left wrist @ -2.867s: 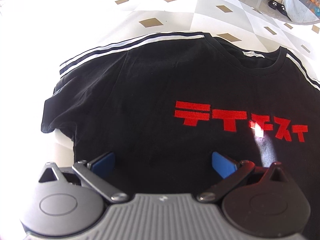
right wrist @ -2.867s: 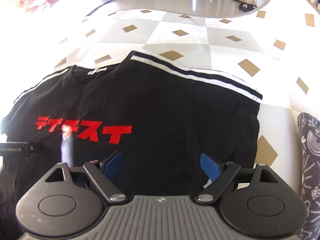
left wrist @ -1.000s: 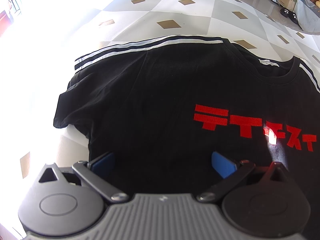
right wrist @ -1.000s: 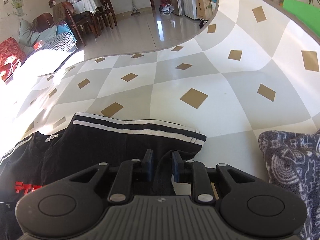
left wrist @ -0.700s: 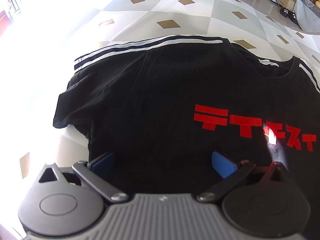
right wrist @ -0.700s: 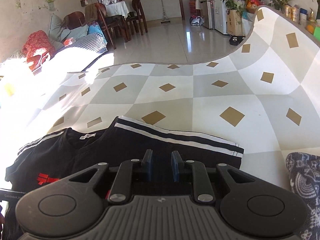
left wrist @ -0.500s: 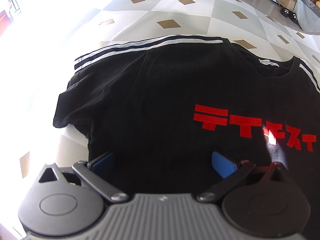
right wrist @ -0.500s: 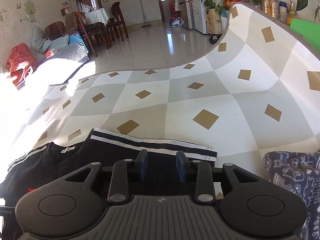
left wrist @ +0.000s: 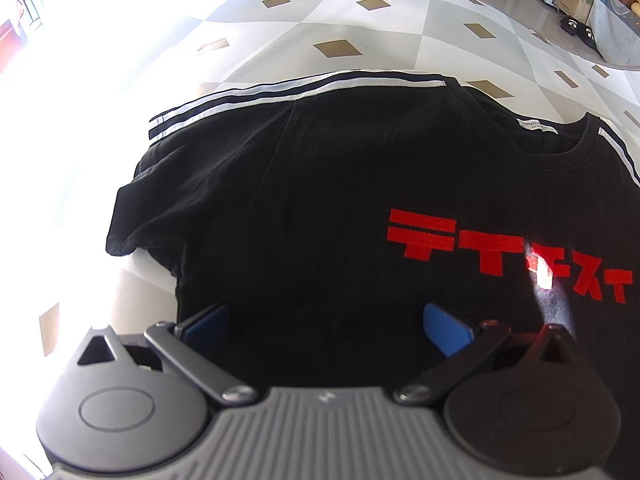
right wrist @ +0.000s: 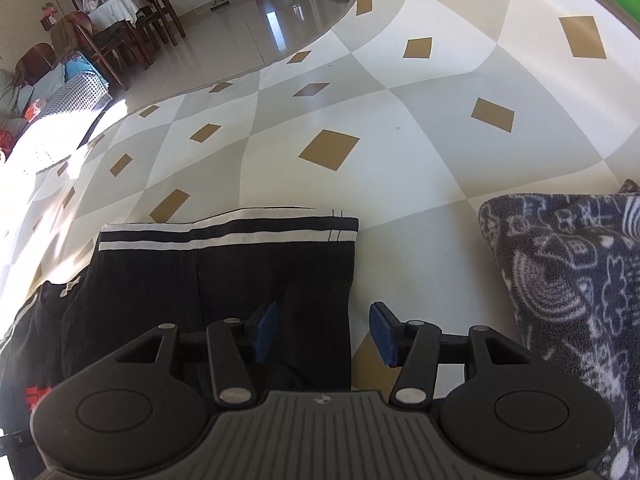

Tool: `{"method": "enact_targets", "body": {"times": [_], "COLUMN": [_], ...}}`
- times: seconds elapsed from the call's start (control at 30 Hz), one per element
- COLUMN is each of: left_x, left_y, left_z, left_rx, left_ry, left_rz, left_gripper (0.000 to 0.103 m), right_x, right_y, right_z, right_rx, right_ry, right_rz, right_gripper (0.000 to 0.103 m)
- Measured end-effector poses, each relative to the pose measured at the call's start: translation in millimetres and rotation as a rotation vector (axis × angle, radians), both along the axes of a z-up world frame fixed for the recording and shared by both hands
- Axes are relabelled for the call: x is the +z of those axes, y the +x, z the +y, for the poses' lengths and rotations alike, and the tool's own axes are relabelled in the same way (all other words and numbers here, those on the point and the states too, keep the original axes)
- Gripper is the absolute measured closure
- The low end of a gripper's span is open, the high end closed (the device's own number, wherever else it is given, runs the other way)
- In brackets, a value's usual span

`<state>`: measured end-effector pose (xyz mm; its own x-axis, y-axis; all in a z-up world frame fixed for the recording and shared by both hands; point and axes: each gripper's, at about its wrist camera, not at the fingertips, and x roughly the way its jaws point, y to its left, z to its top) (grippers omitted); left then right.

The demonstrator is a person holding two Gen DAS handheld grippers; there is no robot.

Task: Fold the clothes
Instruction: 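Lift and pull the held pants with the right tool over the T-shirt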

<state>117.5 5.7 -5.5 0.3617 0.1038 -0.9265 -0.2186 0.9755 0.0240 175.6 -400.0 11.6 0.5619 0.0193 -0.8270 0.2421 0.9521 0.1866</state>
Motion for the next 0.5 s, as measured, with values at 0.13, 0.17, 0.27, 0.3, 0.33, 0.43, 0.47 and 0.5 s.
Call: {"method": "enact_targets", "body": {"times": [0.13, 0.17, 0.27, 0.3, 0.33, 0.43, 0.47, 0.5], "left_x": [0, 0, 1, 1, 1, 2, 2, 3], "left_y": [1, 1, 3, 13, 24, 27, 28, 24], "left_z": [-1, -1, -1, -7, -12, -13, -14, -12], "left_rx": [-0.001, -0.001, -0.001, -0.001, -0.001, -0.002, -0.002, -0.002], "left_ry": [0.0, 0.001, 0.001, 0.001, 0.001, 0.001, 0.001, 0.001], "left_rz": [-0.002, -0.002, -0.002, -0.002, -0.001, -0.001, -0.001, -0.002], "left_gripper": [0.0, 0.0, 0.0, 0.0, 0.0, 0.0, 0.0, 0.0], "right_x": [-3, -3, -4, -4, -4, -2, 0, 2], "right_y": [-3, -4, -3, -3, -3, -3, -3, -4], "right_z": [5, 7, 16, 18, 19, 22, 25, 27], "right_rx": [0.032, 0.047, 0.102, 0.105, 0.103, 0.117, 0.128, 0.139], "right_ry": [-0.017, -0.025, -0.044, -0.043, -0.04, -0.052, -0.063, -0.075], "right_rz": [-0.042, -0.051, -0.066, -0.068, -0.068, -0.083, -0.092, -0.106], "right_gripper": [0.05, 0.05, 0.065, 0.07, 0.08, 0.089, 0.091, 0.091]}}
